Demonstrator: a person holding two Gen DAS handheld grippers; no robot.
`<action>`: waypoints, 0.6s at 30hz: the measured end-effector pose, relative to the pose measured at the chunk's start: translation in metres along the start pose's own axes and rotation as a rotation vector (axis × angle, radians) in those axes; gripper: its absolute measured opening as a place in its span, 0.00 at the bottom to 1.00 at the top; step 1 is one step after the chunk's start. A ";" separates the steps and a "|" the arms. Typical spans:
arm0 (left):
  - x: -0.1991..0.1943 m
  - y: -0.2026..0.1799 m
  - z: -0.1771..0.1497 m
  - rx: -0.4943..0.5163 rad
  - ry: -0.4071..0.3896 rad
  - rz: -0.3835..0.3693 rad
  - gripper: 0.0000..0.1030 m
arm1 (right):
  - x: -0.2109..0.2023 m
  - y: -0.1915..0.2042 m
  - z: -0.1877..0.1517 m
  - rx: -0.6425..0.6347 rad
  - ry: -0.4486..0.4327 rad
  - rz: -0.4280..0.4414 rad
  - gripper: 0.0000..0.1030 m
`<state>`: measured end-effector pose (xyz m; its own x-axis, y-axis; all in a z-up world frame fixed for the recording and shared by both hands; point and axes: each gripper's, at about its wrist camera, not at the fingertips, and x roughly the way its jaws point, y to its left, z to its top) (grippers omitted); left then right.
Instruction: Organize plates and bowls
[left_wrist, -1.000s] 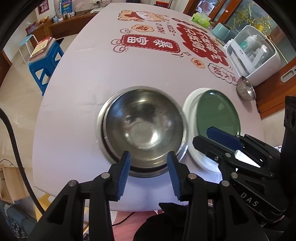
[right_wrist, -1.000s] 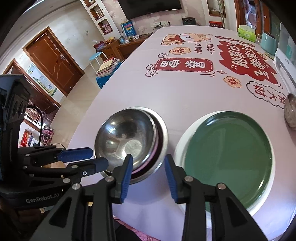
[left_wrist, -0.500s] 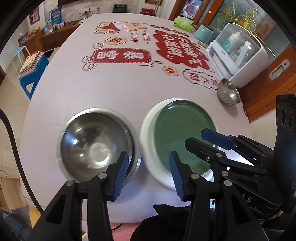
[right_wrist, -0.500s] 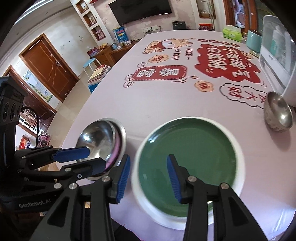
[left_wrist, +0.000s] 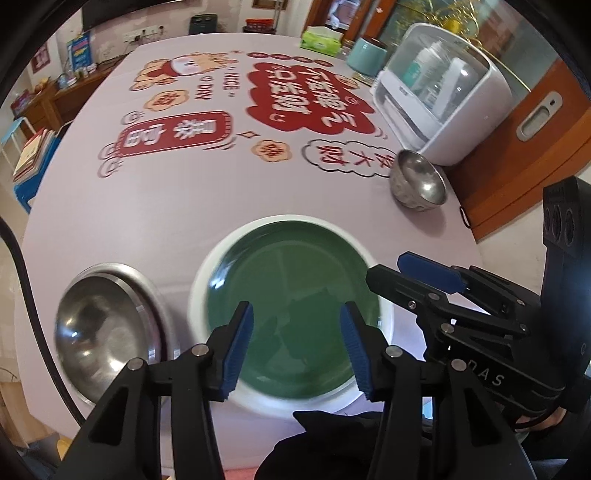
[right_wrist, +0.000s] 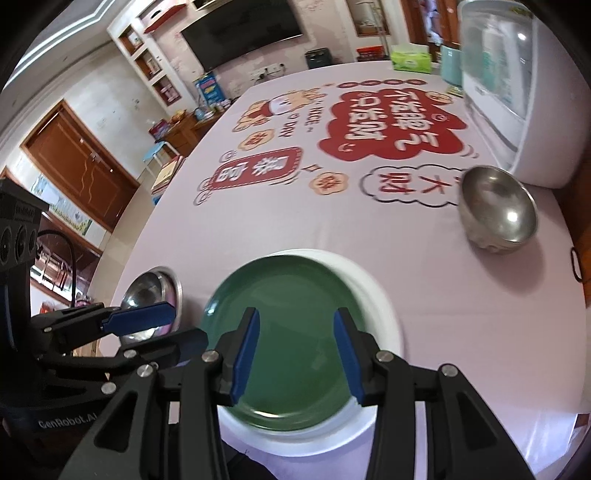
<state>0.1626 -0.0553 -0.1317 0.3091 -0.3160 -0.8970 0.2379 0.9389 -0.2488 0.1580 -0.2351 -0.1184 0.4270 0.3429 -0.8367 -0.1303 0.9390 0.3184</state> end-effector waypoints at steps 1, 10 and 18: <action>0.003 -0.007 0.003 0.010 0.002 -0.003 0.47 | -0.001 -0.005 0.001 0.006 0.000 -0.004 0.41; 0.028 -0.056 0.031 0.048 0.005 -0.023 0.47 | -0.014 -0.063 0.016 0.056 -0.037 -0.031 0.49; 0.046 -0.084 0.058 0.055 -0.004 -0.017 0.51 | -0.021 -0.120 0.020 0.154 -0.073 -0.054 0.50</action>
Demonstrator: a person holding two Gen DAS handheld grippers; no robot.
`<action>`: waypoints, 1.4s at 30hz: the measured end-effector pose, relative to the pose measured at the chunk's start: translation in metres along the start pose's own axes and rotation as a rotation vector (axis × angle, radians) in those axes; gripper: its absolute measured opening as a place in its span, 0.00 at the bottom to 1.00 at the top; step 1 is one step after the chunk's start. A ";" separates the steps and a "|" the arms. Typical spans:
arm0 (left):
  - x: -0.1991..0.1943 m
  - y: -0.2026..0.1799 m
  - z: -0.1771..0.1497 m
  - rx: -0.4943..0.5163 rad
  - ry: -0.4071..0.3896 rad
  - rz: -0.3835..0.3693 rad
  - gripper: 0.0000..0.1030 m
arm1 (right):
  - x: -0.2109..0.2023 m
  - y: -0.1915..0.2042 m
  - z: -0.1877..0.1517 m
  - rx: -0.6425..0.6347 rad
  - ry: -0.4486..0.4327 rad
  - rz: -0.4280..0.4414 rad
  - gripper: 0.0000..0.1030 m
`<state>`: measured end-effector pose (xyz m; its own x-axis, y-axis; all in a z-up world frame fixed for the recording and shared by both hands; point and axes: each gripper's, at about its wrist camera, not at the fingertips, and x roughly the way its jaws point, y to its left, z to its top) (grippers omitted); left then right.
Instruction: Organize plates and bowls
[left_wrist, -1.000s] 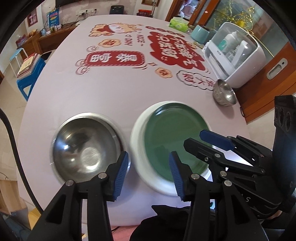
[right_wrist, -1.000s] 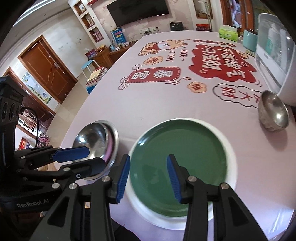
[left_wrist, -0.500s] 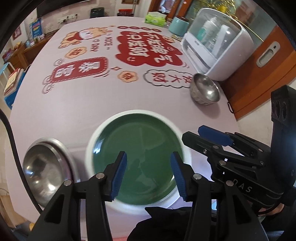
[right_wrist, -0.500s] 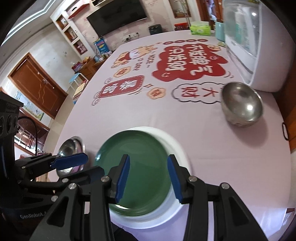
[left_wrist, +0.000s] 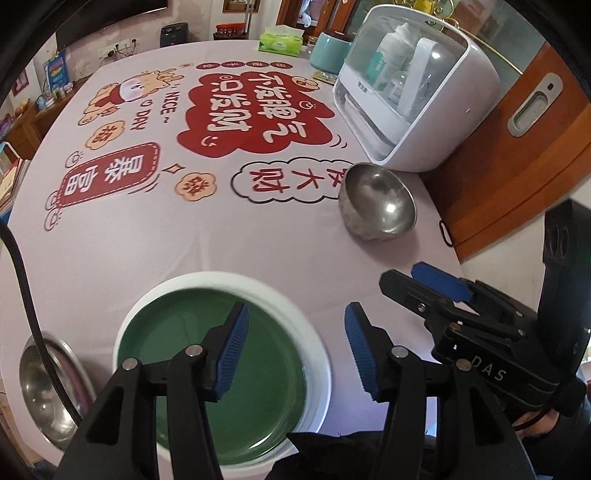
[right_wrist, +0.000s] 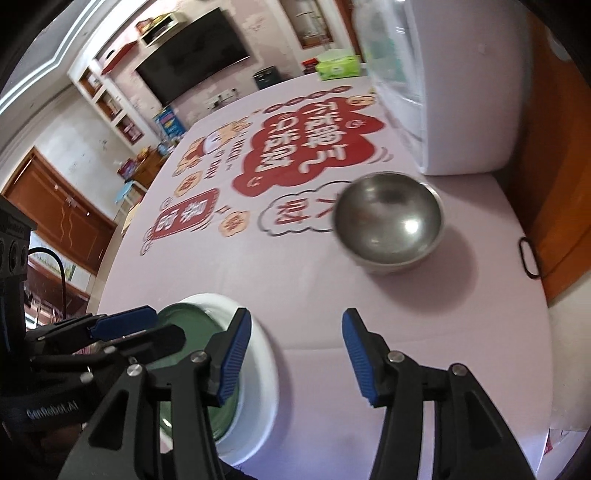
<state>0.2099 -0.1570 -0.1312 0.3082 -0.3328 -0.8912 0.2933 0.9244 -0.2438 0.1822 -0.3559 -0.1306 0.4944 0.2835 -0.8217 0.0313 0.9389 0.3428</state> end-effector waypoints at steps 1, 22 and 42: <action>0.004 -0.004 0.004 0.004 0.005 0.003 0.51 | 0.000 -0.005 0.000 0.009 -0.002 -0.002 0.50; 0.079 -0.045 0.061 0.024 0.031 -0.013 0.55 | 0.015 -0.087 0.023 0.151 -0.111 -0.078 0.50; 0.138 -0.049 0.077 -0.006 0.062 -0.109 0.36 | 0.043 -0.105 0.032 0.139 -0.044 -0.082 0.35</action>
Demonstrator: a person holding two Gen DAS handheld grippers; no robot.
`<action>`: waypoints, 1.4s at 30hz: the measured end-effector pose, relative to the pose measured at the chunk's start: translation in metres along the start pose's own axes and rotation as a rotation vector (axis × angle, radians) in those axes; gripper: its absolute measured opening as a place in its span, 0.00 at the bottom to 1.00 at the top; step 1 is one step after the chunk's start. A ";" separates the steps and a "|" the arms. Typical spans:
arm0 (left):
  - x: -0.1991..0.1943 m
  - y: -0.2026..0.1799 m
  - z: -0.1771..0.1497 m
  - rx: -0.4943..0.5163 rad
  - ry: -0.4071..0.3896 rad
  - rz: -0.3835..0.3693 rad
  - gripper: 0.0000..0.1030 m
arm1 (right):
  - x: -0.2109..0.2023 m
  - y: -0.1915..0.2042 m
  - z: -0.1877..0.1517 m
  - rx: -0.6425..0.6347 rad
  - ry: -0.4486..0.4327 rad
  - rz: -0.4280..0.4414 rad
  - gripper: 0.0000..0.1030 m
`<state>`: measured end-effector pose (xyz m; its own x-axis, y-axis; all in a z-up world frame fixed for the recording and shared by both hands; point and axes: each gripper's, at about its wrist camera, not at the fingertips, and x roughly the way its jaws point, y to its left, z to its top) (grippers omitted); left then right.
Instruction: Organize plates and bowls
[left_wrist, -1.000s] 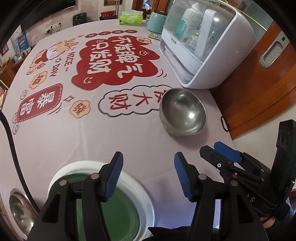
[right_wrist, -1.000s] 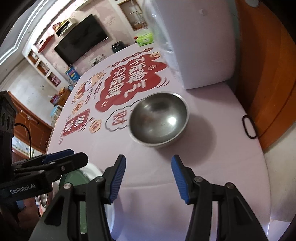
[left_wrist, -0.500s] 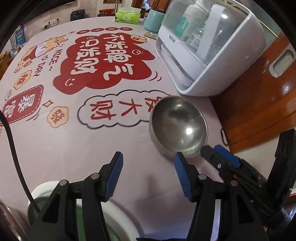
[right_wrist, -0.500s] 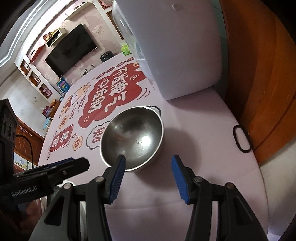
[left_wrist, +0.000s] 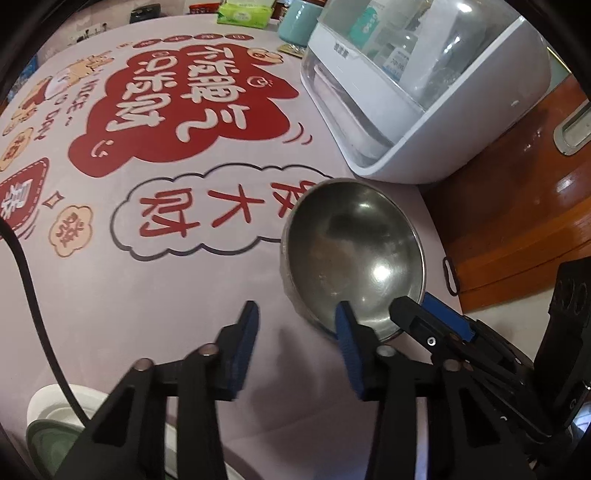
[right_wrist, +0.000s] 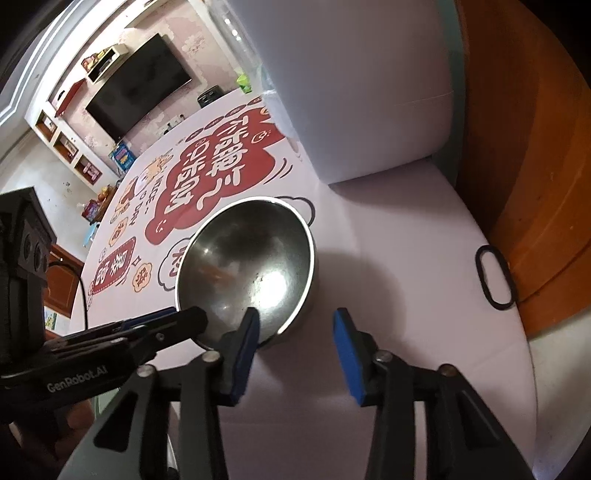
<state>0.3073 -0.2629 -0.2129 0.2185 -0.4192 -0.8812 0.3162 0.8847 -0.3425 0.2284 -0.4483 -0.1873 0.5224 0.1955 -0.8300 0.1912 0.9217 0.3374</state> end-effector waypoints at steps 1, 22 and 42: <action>0.002 0.000 0.000 0.000 0.007 0.000 0.35 | 0.001 0.001 -0.001 -0.004 0.004 0.003 0.33; 0.002 0.001 -0.002 -0.022 0.012 -0.019 0.16 | 0.000 0.006 -0.003 -0.025 0.041 0.029 0.21; -0.056 0.003 -0.027 -0.063 -0.105 -0.010 0.16 | -0.030 0.036 -0.010 -0.125 -0.022 0.085 0.18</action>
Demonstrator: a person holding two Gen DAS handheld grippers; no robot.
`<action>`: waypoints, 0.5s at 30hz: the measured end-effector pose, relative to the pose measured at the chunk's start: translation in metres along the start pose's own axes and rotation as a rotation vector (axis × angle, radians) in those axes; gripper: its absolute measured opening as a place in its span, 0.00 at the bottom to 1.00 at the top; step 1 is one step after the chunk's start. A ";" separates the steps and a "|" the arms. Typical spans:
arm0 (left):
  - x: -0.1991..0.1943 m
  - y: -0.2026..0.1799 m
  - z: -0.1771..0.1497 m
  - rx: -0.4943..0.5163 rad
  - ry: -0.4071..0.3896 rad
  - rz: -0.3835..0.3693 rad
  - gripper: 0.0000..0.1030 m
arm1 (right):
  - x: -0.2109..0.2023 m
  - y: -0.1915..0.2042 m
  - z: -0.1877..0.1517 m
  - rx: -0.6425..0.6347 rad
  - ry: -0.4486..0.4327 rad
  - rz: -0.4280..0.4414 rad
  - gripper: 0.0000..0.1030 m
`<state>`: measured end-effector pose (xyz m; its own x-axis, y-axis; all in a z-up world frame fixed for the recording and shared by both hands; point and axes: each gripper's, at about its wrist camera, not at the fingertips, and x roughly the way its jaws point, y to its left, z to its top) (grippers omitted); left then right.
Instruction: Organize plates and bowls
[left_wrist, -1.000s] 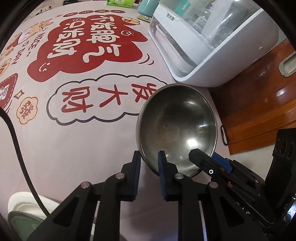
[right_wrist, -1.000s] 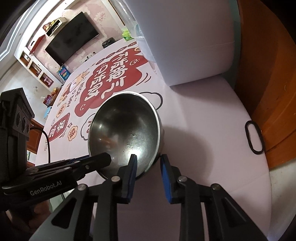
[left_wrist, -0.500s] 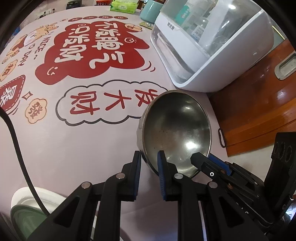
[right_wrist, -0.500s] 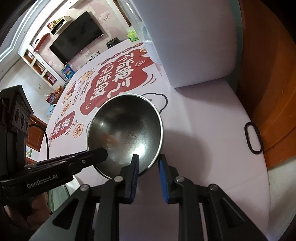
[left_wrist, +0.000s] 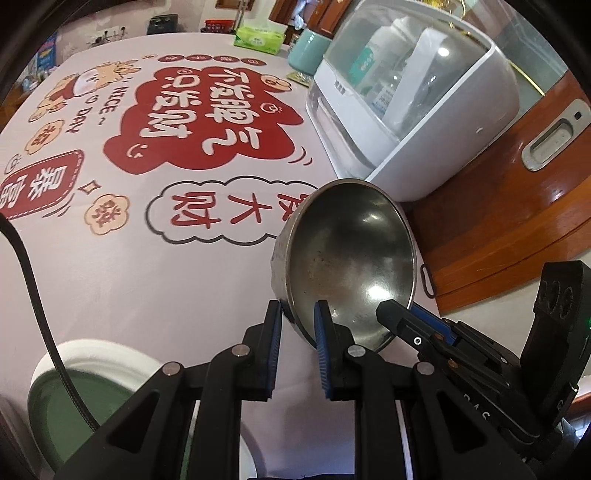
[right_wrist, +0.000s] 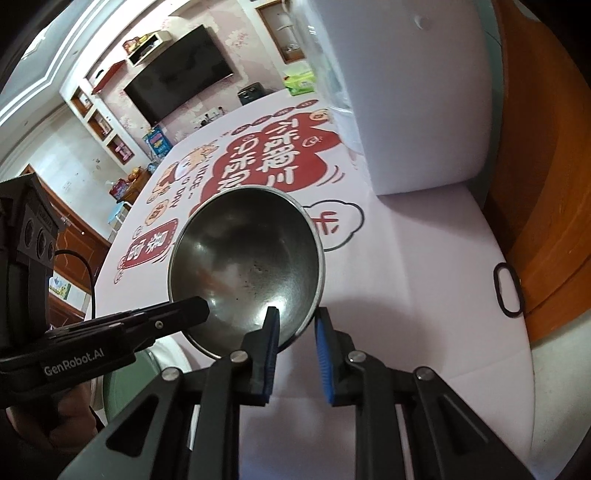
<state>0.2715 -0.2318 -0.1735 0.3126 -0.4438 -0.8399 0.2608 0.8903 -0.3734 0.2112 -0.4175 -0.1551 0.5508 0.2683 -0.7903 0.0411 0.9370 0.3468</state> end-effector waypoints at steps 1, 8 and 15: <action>-0.003 0.001 -0.002 -0.006 -0.007 0.000 0.16 | -0.001 0.003 -0.001 -0.007 -0.002 0.003 0.18; -0.035 0.016 -0.024 -0.053 -0.060 -0.008 0.16 | -0.014 0.031 -0.008 -0.087 -0.023 0.022 0.18; -0.061 0.036 -0.049 -0.116 -0.107 -0.008 0.16 | -0.024 0.064 -0.019 -0.186 -0.025 0.048 0.18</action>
<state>0.2174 -0.1681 -0.1551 0.4083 -0.4536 -0.7922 0.1586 0.8899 -0.4278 0.1847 -0.3601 -0.1235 0.5690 0.3107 -0.7614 -0.1392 0.9489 0.2832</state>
